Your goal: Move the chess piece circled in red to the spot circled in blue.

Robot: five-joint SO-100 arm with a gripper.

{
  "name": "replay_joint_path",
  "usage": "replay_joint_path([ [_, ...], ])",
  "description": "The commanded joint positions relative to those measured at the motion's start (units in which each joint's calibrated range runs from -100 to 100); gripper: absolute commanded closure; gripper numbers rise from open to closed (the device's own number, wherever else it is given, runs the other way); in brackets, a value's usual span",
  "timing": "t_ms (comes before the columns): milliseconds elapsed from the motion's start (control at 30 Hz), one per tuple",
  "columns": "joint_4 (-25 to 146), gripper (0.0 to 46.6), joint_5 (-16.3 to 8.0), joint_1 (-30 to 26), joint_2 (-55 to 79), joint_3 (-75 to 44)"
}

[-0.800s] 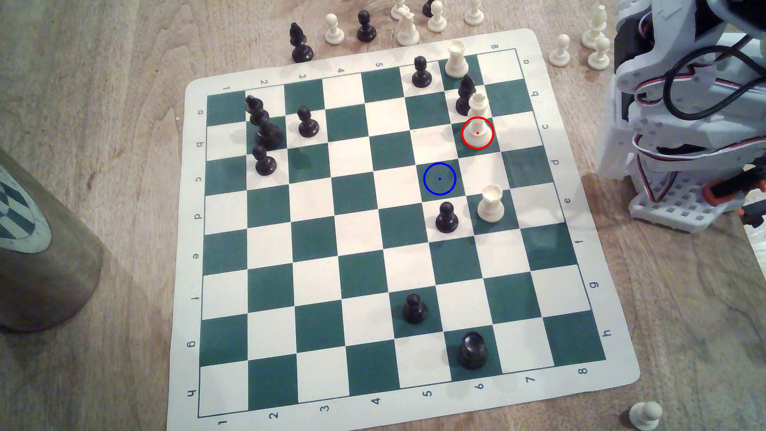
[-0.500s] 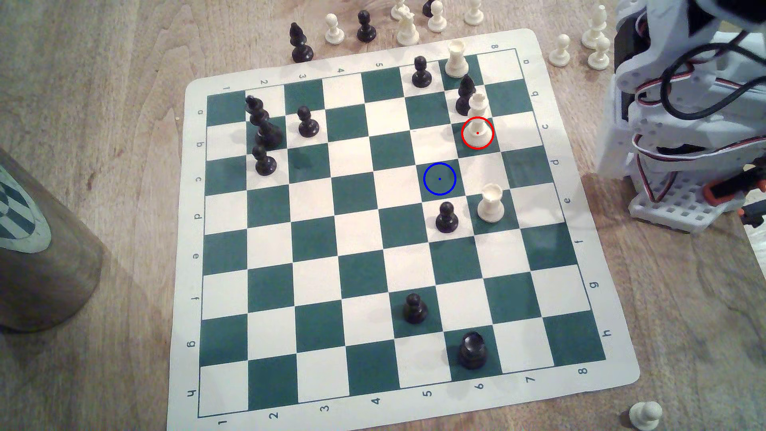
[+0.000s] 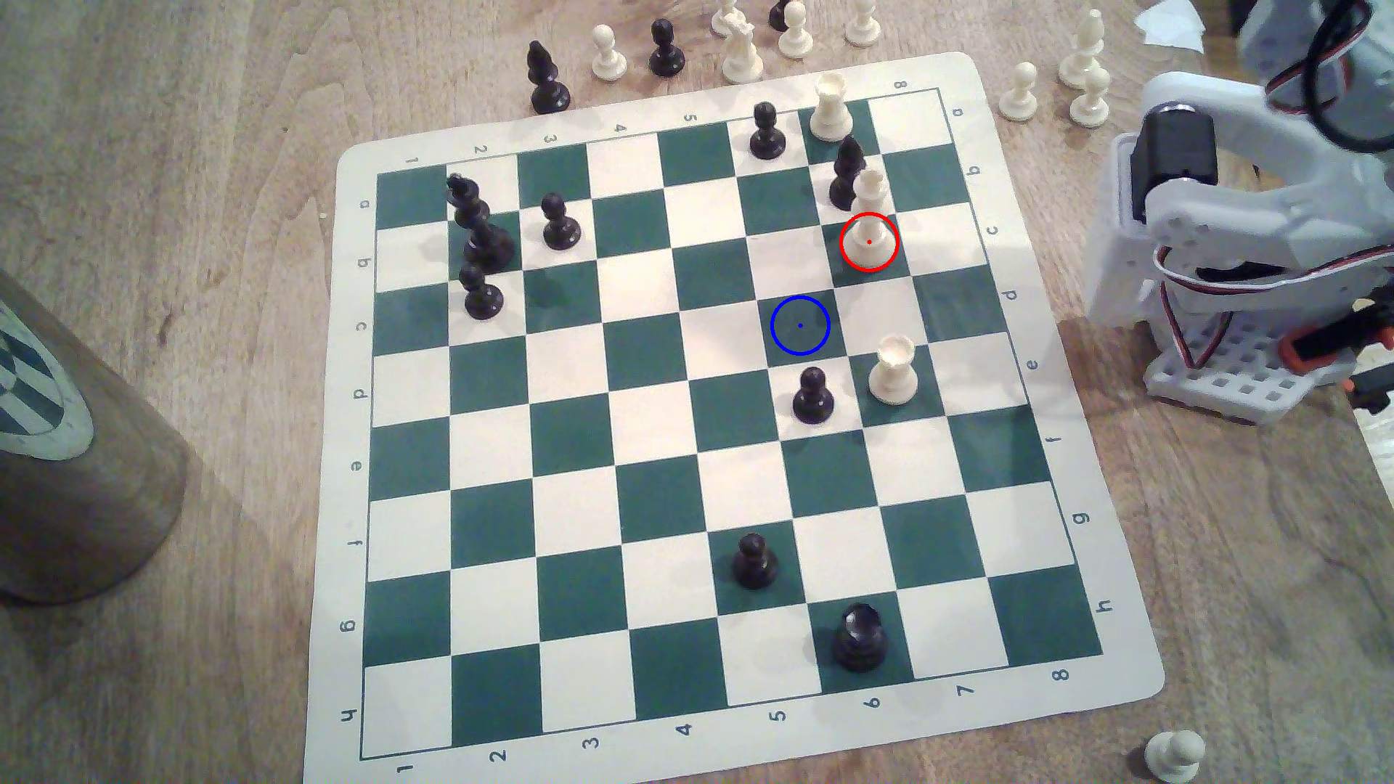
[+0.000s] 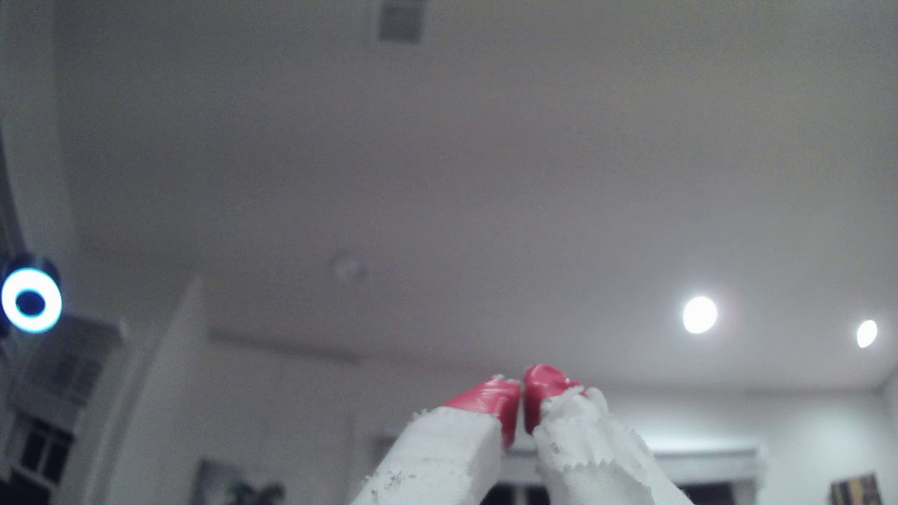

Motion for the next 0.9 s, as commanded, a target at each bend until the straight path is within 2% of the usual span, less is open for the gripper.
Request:
replay_joint_path([
  [0, 17.24, 46.4, -0.15, 2.31, -0.03, -10.88],
  [167, 45.01, 46.4, -0.54, 5.83, -0.03, -21.85],
  [200, 56.39, 46.4, -0.39, 8.18, -0.03, -26.2],
  [233, 60.9, 46.4, -0.49, 9.35, -0.11, -27.65],
  [433, 87.43, 46.4, -0.2, 10.06, -0.11, -30.82],
  [633, 103.4, 46.4, -0.68, 8.57, -0.11, -28.38],
  [767, 109.3, 46.4, -2.34, 8.49, 0.4, -23.03],
  [867, 108.73, 46.4, -3.91, 7.87, 6.34, -18.22],
])
